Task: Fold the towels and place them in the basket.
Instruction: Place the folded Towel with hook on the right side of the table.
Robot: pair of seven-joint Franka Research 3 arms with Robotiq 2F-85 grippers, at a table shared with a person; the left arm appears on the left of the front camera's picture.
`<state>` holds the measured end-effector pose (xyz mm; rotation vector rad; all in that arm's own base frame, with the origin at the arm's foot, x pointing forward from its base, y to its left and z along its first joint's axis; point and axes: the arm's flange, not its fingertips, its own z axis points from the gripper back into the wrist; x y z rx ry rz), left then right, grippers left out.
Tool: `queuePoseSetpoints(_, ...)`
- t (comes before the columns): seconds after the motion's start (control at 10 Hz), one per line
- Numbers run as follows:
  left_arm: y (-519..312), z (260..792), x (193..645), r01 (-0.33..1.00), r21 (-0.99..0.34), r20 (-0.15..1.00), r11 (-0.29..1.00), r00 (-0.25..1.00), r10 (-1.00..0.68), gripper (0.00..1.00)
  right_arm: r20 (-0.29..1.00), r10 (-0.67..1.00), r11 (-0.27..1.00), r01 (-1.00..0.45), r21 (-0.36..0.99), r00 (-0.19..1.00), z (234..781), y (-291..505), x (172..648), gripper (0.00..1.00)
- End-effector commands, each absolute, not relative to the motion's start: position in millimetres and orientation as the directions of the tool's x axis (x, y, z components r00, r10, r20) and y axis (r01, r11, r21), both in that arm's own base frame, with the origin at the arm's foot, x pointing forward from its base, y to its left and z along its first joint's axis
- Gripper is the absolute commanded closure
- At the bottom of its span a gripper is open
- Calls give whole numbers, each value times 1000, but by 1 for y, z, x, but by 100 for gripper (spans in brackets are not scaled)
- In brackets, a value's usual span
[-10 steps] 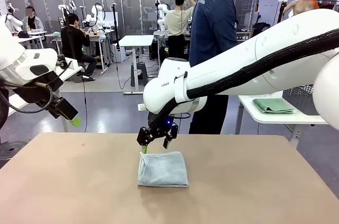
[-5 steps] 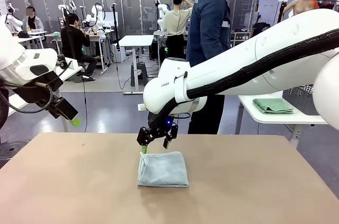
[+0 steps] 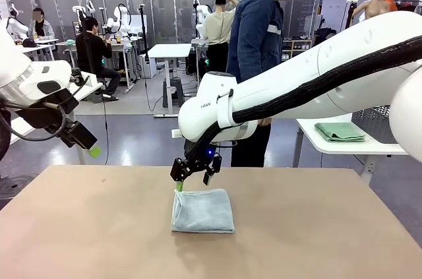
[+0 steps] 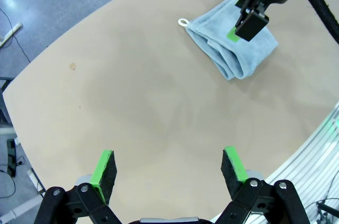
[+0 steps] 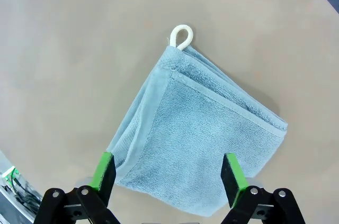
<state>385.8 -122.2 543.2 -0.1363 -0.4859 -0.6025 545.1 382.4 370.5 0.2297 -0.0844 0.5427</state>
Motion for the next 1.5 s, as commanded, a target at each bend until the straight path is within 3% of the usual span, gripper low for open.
queuePoseSetpoints(0.0,-124,565,377,564,60,481,823,706,-519,0,140,502,831,-521,194,854,371,382,545,0)
queuePoseSetpoints(0.5,-97,605,335,535,47,478,844,730,-489,0,222,378,825,-436,360,899,368,320,526,0)
queuePoseSetpoints(0.9,-56,716,266,551,111,521,827,676,-521,0,253,320,741,-407,533,913,335,248,519,0)
queuePoseSetpoints(1.4,-5,791,227,564,96,564,820,648,-512,0,259,276,688,-379,619,925,293,217,517,0)
